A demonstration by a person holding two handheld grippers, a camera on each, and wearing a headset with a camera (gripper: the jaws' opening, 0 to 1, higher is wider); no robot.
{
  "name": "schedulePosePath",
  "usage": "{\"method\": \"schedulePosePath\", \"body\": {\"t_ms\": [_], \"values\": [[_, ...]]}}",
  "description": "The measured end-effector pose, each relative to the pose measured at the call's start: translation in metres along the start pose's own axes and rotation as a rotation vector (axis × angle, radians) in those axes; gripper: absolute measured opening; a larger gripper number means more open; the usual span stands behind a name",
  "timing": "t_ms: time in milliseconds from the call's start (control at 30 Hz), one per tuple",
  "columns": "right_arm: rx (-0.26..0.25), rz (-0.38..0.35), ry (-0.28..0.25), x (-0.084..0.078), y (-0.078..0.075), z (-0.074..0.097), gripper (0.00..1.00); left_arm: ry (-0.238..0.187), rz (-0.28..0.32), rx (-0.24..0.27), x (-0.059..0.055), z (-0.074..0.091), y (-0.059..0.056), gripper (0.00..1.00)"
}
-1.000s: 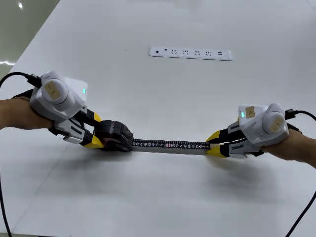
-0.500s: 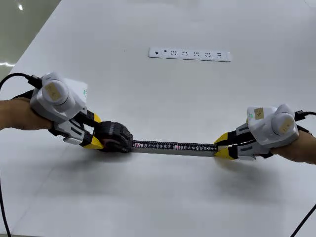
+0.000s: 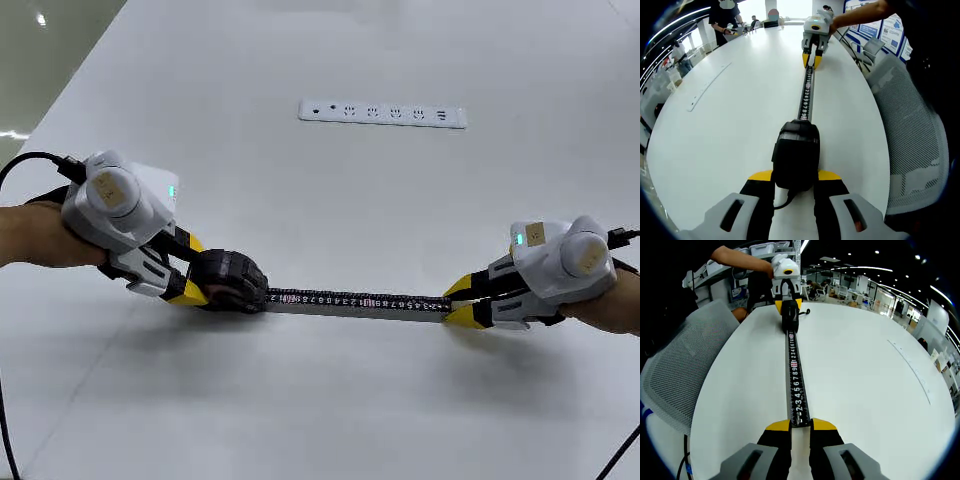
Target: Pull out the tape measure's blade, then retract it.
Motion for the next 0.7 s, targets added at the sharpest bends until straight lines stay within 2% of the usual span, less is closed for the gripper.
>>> {"method": "schedulePosePath", "body": {"t_ms": [100, 400, 700], "values": [[0.01, -0.01, 0.002, 0.0003, 0.001, -0.0006, 0.1, -0.001, -0.006, 0.001, 0.0002, 0.0001, -0.0003, 0.24], [0.02, 0.002, 0.052, 0.0001, 0.0003, -0.0013, 0.11, 0.003, -0.026, -0.001, 0.0017, -0.0004, -0.0001, 0.25], [0.018, 0.019, 0.087, -0.0002, -0.0009, -0.0011, 0.11, 0.035, -0.055, -0.017, 0.0026, -0.0019, -0.0006, 0.25]]}}
Point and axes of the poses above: the centre of the closed fingertips' face, and the gripper's own axes: z roughly backward along the fingers, y roughly to its left, x roughly out of its top, the point moved 1 cm from there along z, roughly backward along the fingers, and after that the axes turned 10 degrees about x, right-handed, at the moved point
